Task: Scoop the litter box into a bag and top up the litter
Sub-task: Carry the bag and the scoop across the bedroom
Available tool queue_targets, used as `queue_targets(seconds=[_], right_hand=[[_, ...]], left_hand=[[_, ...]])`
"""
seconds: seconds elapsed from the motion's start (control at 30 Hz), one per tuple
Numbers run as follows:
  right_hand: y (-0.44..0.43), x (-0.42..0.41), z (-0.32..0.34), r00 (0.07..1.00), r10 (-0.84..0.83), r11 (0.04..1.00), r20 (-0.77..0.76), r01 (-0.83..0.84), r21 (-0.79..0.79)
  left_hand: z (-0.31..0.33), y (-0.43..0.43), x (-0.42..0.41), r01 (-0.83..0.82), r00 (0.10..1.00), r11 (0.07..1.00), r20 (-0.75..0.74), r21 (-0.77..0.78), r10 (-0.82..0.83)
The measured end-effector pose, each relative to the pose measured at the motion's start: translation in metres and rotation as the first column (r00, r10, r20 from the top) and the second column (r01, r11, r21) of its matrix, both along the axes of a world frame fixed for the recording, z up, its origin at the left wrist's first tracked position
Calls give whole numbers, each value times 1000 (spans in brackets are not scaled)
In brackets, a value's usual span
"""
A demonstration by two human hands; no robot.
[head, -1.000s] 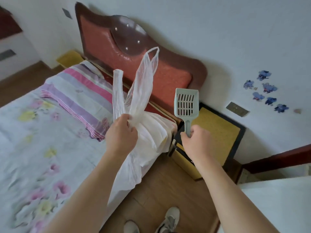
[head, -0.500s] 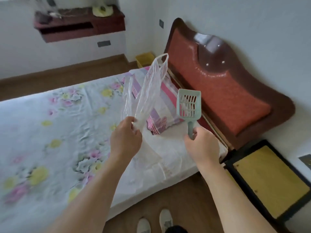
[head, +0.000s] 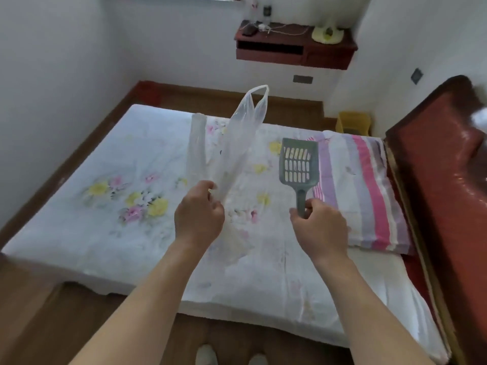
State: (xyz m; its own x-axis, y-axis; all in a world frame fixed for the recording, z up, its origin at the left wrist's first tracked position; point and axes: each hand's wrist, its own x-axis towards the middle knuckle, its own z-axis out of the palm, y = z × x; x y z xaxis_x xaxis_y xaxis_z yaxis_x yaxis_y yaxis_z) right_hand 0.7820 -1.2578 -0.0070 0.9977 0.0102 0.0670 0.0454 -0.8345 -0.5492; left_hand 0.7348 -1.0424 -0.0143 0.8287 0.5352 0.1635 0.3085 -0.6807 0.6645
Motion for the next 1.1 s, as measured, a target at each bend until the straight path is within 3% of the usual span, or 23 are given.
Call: queue_targets(seconds=[0.23,0.57,0.8,1.1], right_hand=[[93,1,-2,969,245,969,11,-245,-22],[283,-68,7,846,533,846,-4,-533,-27],[400,-122,8,752,659,752,4,-659,-29],[528,-129,4,602,798,600,-34,-799,-41]], left_hand=[[3,80,-55,-234,972,972,18,24,233],[12,230,-189,-502,865,864,14,20,502],[19,316,-260,-633,774,774,53,14,631],[7,403,-293,-771,636,635,25,47,771]])
